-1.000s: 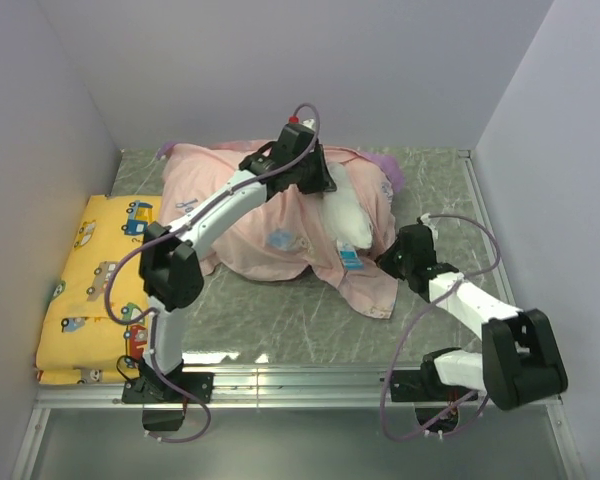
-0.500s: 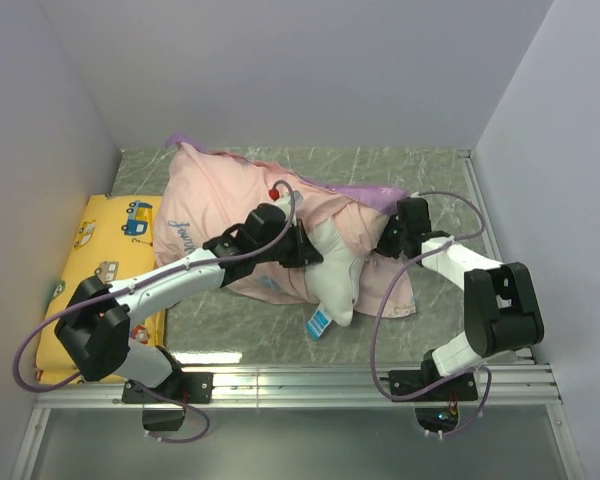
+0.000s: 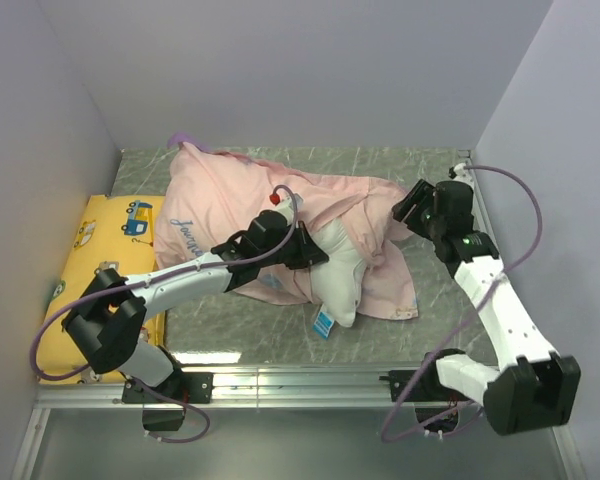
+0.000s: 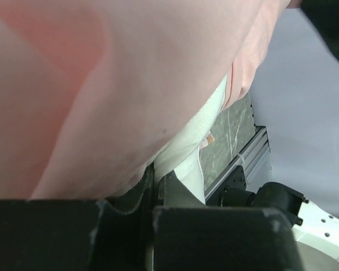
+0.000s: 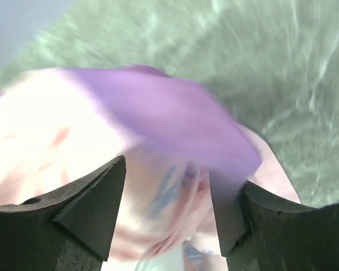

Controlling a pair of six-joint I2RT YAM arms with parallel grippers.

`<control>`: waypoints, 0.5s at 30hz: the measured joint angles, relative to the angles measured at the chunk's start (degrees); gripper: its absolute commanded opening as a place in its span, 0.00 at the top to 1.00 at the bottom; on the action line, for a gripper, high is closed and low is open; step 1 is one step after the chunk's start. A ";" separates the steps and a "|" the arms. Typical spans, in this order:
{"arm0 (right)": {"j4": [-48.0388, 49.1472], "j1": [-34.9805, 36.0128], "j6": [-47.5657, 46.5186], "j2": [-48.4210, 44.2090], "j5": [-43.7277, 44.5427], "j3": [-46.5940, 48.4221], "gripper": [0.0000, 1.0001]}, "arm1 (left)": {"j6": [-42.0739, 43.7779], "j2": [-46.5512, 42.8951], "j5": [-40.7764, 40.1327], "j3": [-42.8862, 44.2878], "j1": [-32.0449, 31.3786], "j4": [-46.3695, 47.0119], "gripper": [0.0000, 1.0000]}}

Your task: Remove the pillowcase from the pillow

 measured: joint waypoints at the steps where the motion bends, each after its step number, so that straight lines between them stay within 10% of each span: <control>1: -0.48 0.59 -0.52 -1.57 0.44 0.52 0.31 | -0.04 0.11 0.00 0.00 -0.02 0.28 1.00; 15: -5.16 23.34 -7.63 4.92 14.95 2.23 0.23 | 0.42 0.07 -0.59 2.36 -0.39 -3.04 1.00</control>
